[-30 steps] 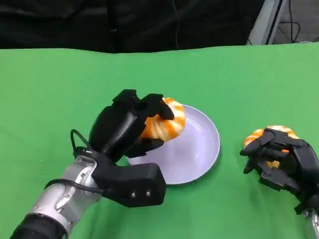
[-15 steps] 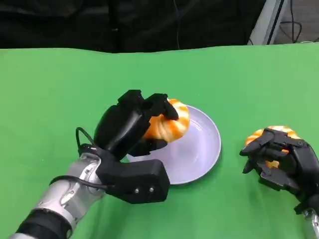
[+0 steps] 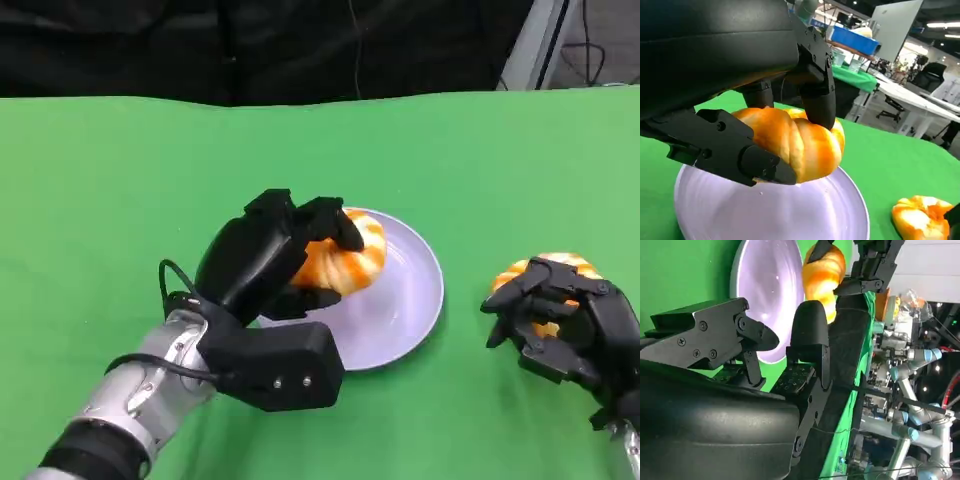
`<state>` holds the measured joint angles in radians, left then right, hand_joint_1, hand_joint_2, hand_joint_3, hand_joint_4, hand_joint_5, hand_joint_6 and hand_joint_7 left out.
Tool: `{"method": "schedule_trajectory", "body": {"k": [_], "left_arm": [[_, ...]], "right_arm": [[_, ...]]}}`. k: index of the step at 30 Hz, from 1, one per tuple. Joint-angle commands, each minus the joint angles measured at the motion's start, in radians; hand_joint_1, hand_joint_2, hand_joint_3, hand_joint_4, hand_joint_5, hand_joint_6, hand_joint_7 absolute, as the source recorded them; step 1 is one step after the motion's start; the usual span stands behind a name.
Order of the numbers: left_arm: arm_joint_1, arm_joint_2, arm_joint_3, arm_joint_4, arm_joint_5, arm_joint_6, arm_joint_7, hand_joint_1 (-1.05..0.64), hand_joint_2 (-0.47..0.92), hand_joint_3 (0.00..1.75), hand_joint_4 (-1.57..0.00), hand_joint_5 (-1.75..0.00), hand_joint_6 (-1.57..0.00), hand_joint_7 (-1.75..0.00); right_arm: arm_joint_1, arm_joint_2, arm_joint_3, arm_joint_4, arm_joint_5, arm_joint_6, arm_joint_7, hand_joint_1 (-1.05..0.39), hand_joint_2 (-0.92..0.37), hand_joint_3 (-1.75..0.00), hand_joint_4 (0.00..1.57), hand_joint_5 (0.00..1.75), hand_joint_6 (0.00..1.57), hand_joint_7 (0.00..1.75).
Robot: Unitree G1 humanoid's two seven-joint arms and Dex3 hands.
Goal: Grasp the bread from the table and place it into the plate.
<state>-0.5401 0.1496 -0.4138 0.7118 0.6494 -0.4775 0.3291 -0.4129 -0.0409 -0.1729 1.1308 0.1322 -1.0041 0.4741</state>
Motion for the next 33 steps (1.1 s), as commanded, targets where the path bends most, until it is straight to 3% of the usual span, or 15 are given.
{"method": "schedule_trajectory", "body": {"k": [1, 2, 5, 7, 22, 33], "left_arm": [[-0.026, 0.005, 0.0, 0.008, -0.006, -0.012, -0.002, -0.04, 0.92, 0.22, -0.38, -1.73, -0.62, -1.36], [-0.025, 0.006, -0.002, 0.004, -0.006, -0.011, -0.012, -0.05, 0.92, 0.21, -0.38, -1.7, -0.63, -1.3], [-0.025, 0.007, -0.009, -0.003, -0.004, -0.006, -0.032, -0.12, 0.92, 0.17, -0.41, -1.49, -0.83, -0.76], [-0.026, 0.007, -0.009, -0.003, -0.005, -0.005, -0.034, -0.13, 0.92, 0.16, -0.43, -1.46, -0.88, -0.64], [-0.023, 0.003, -0.014, -0.006, -0.004, 0.02, -0.067, -0.14, 0.92, 0.16, -0.43, -1.39, -0.91, -0.5], [-0.036, -0.005, -0.021, 0.007, 0.004, 0.083, -0.101, -0.22, 0.92, 0.13, -0.43, -1.22, -0.98, -0.17]], "right_arm": [[-0.007, -0.004, -0.008, -0.009, 0.019, 0.007, 0.006, 0.02, -0.77, -0.73, 0.86, 1.37, 0.92, 0.96], [-0.008, -0.003, -0.008, -0.008, 0.019, 0.008, 0.006, 0.02, -0.77, -0.73, 0.86, 1.37, 0.92, 0.96], [-0.009, -0.005, -0.006, -0.005, 0.018, 0.004, 0.005, 0.02, -0.77, -0.72, 0.85, 1.37, 0.91, 0.95], [-0.01, -0.006, -0.006, -0.005, 0.016, 0.002, 0.004, 0.02, -0.77, -0.72, 0.85, 1.37, 0.91, 0.95], [-0.006, -0.007, -0.001, -0.007, 0.008, -0.003, -0.01, 0.04, -0.79, -0.7, 0.85, 1.4, 0.91, 0.97], [-0.004, -0.009, 0.002, -0.009, 0.006, -0.006, -0.01, 0.07, -0.79, -0.72, 0.84, 1.4, 0.91, 0.99]]}}
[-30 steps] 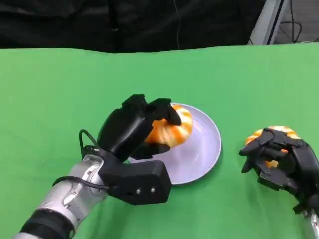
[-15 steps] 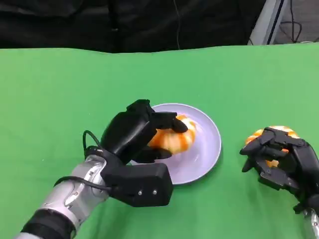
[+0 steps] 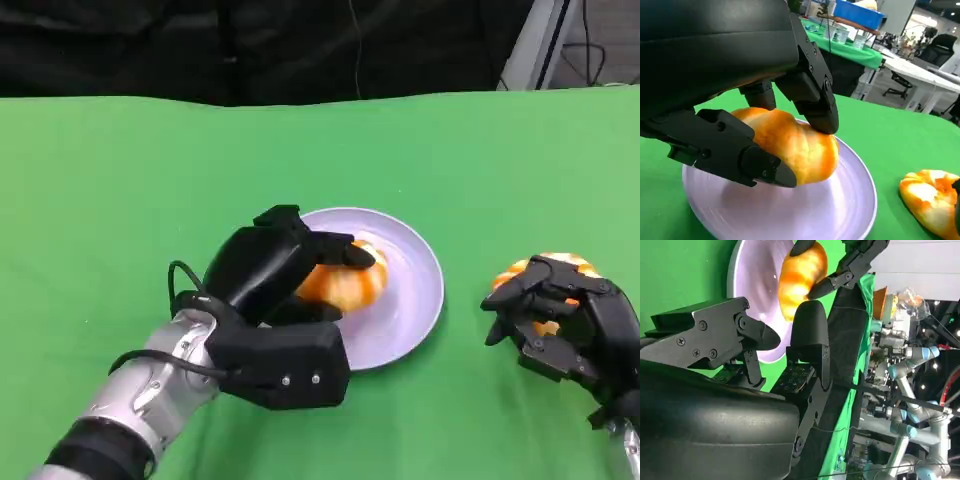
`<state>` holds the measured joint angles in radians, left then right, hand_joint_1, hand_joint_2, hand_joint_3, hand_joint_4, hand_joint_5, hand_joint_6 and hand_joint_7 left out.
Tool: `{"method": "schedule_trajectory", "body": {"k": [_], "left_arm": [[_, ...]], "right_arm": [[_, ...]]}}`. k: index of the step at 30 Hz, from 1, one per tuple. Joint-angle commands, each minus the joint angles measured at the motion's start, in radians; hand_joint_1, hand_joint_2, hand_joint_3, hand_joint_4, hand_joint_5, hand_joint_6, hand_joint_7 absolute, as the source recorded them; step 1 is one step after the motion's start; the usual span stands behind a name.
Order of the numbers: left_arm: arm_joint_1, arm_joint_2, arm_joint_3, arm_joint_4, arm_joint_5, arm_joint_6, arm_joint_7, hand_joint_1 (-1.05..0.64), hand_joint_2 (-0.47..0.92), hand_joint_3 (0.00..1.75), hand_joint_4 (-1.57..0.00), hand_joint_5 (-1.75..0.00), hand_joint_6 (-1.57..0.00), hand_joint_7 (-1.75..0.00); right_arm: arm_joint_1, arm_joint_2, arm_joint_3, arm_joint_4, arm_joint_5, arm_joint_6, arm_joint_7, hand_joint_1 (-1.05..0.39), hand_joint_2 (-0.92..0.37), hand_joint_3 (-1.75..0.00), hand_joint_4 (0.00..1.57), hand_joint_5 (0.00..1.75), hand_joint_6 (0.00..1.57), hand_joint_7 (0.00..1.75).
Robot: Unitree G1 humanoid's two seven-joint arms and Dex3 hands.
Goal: Grasp the bread from the table and place it into the plate.
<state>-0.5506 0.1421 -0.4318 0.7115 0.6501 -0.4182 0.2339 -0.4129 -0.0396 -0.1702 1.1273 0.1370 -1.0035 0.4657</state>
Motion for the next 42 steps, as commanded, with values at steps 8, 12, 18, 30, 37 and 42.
{"method": "schedule_trajectory", "body": {"k": [8, 12, 18, 30, 37, 42], "left_arm": [[-0.044, 0.007, -0.021, 0.038, 0.03, 0.034, 0.018, -0.29, 0.92, 0.18, -0.63, -0.64, -0.95, -0.02], [-0.049, 0.01, -0.029, 0.039, 0.04, 0.054, 0.014, -0.34, 0.92, 0.2, -0.73, -0.35, -0.89, 0.0], [-0.048, 0.009, -0.033, 0.036, 0.054, 0.078, 0.037, -0.49, 0.92, 0.29, -0.77, -0.08, -0.76, 0.0], [-0.048, 0.012, -0.024, 0.03, 0.032, 0.073, 0.022, -0.74, 0.92, 0.59, -0.7, 0.0, -0.61, 0.0], [-0.045, 0.017, -0.02, 0.018, 0.009, 0.062, -0.004, -0.81, 0.92, 0.68, -0.65, 0.0, -0.54, 0.0], [-0.04, 0.024, -0.019, 0.015, -0.004, 0.048, -0.006, -0.84, 0.92, 0.71, -0.64, 0.0, -0.51, 0.0]], "right_arm": [[-0.004, -0.011, -0.001, -0.005, -0.002, -0.005, -0.005, 0.06, -0.79, -0.73, 0.84, 1.41, 0.9, 0.99], [-0.004, -0.01, -0.001, -0.006, -0.001, -0.004, -0.004, 0.06, -0.79, -0.72, 0.84, 1.41, 0.9, 0.99], [-0.003, -0.01, -0.001, -0.008, -0.001, -0.002, -0.002, 0.07, -0.79, -0.73, 0.84, 1.41, 0.9, 0.99], [-0.005, -0.01, -0.003, -0.004, 0.0, -0.004, 0.003, 0.07, -0.8, -0.72, 0.83, 1.39, 0.9, 0.98], [-0.004, -0.007, -0.005, -0.008, 0.005, 0.01, 0.003, 0.08, -0.81, -0.7, 0.83, 1.38, 0.9, 0.97], [-0.004, -0.003, -0.009, -0.009, 0.018, 0.012, 0.019, 0.09, -0.81, -0.71, 0.83, 1.39, 0.91, 0.96]]}}
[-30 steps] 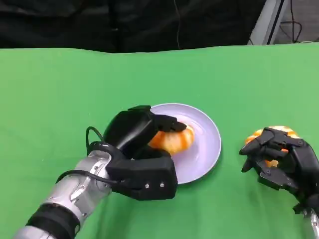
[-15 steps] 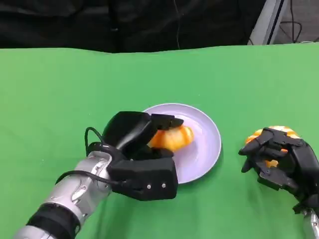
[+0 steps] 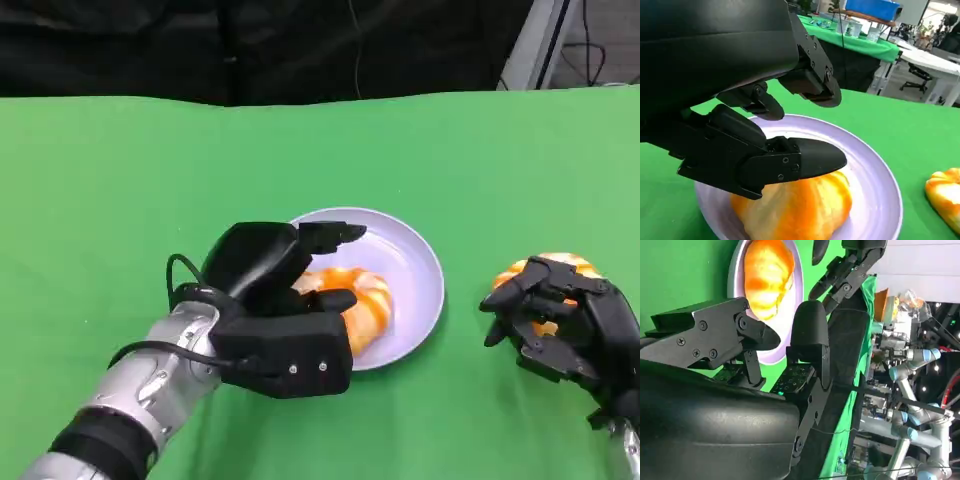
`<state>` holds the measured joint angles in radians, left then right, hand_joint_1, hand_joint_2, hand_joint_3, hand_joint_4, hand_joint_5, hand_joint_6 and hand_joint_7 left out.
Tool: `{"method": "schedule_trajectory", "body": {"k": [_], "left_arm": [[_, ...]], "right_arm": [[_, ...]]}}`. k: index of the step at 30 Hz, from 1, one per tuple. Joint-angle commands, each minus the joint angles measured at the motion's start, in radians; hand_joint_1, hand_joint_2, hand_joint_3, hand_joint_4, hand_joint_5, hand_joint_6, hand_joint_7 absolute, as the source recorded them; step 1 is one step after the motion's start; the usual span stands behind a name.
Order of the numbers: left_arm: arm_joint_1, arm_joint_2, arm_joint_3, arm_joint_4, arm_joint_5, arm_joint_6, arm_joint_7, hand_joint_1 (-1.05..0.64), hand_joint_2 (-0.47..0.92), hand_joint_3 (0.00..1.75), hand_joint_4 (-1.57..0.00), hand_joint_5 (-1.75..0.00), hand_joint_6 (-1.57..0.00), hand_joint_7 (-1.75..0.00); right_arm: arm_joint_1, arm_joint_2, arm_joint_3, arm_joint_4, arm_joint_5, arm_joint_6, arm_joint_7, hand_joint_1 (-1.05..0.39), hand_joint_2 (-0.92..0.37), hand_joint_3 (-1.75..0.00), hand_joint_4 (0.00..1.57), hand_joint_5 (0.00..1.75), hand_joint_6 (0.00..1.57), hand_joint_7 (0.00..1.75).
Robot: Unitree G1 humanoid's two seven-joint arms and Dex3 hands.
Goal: Grasp the bread from the table and place it into the plate.
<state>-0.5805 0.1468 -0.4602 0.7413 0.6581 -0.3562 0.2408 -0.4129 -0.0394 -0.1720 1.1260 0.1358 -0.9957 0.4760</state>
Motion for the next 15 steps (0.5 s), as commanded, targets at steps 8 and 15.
{"method": "schedule_trajectory", "body": {"k": [8, 15], "left_arm": [[0.014, 0.026, 0.024, -0.053, -0.011, -0.017, 0.016, -0.84, 0.92, 0.72, -0.62, -0.01, -0.5, 0.0], [0.052, 0.033, 0.05, -0.113, 0.0, -0.008, 0.084, -0.81, 0.92, 0.71, -0.68, -0.03, -0.51, 0.0]], "right_arm": [[-0.002, -0.01, 0.0, -0.008, 0.003, -0.002, -0.012, 0.08, -0.8, -0.72, 0.84, 1.4, 0.91, 0.97], [-0.001, -0.008, 0.0, -0.008, 0.006, 0.0, -0.011, 0.08, -0.79, -0.74, 0.85, 1.4, 0.9, 0.98]]}}
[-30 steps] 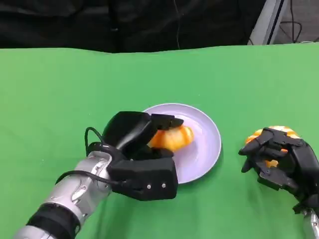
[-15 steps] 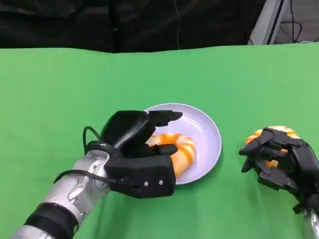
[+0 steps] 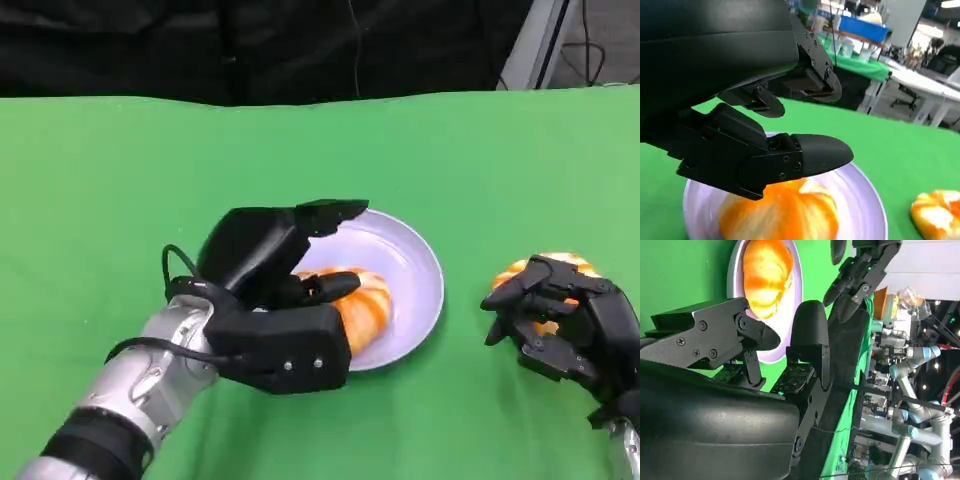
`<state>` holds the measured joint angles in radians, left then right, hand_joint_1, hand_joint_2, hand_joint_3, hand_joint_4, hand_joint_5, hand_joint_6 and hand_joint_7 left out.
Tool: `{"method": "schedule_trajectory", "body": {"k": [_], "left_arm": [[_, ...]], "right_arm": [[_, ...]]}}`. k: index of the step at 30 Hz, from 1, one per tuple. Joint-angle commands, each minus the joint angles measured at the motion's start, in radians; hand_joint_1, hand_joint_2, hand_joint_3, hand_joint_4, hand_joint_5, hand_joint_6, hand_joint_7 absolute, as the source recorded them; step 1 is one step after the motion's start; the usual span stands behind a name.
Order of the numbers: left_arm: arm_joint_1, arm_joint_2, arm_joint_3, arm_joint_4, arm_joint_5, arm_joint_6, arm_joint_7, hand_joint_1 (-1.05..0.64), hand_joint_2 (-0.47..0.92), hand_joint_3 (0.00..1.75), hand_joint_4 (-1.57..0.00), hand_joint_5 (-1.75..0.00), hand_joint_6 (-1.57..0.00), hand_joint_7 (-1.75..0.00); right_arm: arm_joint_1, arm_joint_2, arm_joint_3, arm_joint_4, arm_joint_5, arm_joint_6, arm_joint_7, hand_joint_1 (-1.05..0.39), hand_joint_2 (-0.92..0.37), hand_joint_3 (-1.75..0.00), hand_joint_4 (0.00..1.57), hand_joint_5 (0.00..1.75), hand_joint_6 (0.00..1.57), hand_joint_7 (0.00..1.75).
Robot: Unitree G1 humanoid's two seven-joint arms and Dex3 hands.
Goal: Grasp the bread from the table and place it into the plate.
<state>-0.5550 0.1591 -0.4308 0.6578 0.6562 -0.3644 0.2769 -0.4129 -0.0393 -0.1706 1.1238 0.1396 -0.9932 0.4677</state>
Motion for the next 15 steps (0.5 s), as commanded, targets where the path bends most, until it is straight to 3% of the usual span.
{"method": "schedule_trajectory", "body": {"k": [1, 15], "left_arm": [[0.029, 0.021, 0.023, -0.033, 0.002, -0.002, 0.055, -0.81, 0.92, 0.71, -0.68, -0.02, -0.51, -0.01], [0.118, 0.033, 0.111, -0.116, -0.046, -0.075, 0.151, -0.74, 0.92, 0.65, -0.76, -0.03, -0.52, 0.0]], "right_arm": [[-0.001, -0.008, -0.001, -0.006, 0.002, -0.002, -0.003, 0.08, -0.79, -0.74, 0.85, 1.4, 0.9, 0.98], [0.0, -0.015, 0.001, -0.002, -0.014, -0.016, -0.015, 0.08, -0.79, -0.74, 0.85, 1.42, 0.88, 1.02]]}}
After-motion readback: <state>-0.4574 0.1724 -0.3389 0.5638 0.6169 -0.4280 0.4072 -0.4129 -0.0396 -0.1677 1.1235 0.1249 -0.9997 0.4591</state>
